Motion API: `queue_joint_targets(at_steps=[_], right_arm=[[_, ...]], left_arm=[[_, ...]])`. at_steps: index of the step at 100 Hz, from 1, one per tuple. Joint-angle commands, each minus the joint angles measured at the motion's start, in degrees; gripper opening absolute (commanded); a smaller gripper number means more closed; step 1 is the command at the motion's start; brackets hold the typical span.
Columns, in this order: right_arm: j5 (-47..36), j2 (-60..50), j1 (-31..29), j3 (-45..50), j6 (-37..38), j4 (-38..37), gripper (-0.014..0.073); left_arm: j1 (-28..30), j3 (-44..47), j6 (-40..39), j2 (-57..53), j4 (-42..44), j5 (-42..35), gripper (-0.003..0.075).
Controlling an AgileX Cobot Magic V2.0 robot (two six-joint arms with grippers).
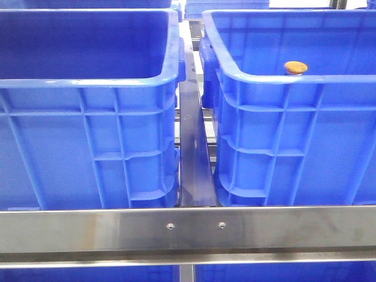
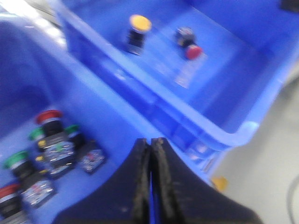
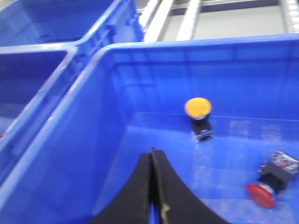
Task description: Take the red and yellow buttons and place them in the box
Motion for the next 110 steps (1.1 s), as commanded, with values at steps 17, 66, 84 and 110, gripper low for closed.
queue_joint_targets(at_steps=[17,66,84,110], right_arm=[[-2.54,-11.47,2.05,2.05,-0.74,1.78,-0.0064],[-3.59,-35.97,2.05,14.54,-0.74,1.78,-0.0064],[-3.22,-37.99,2.05,15.47,-0.74,1.78,-0.0064],[-3.22,-37.99,2.05,15.47,-0.74,1.78,-0.0064]], left_arm=[[0.07,11.4,-0.6,-10.67,-2.35,-14.44,-0.002],[0.07,28.62,-0.6,-25.23,-2.35,-21.64,-0.002],[0.07,29.18,-0.6,-25.71,-2.35,-21.31,-0.002],[0.07,29.18,-0.6,-25.71,-2.35,-21.31,-0.002]])
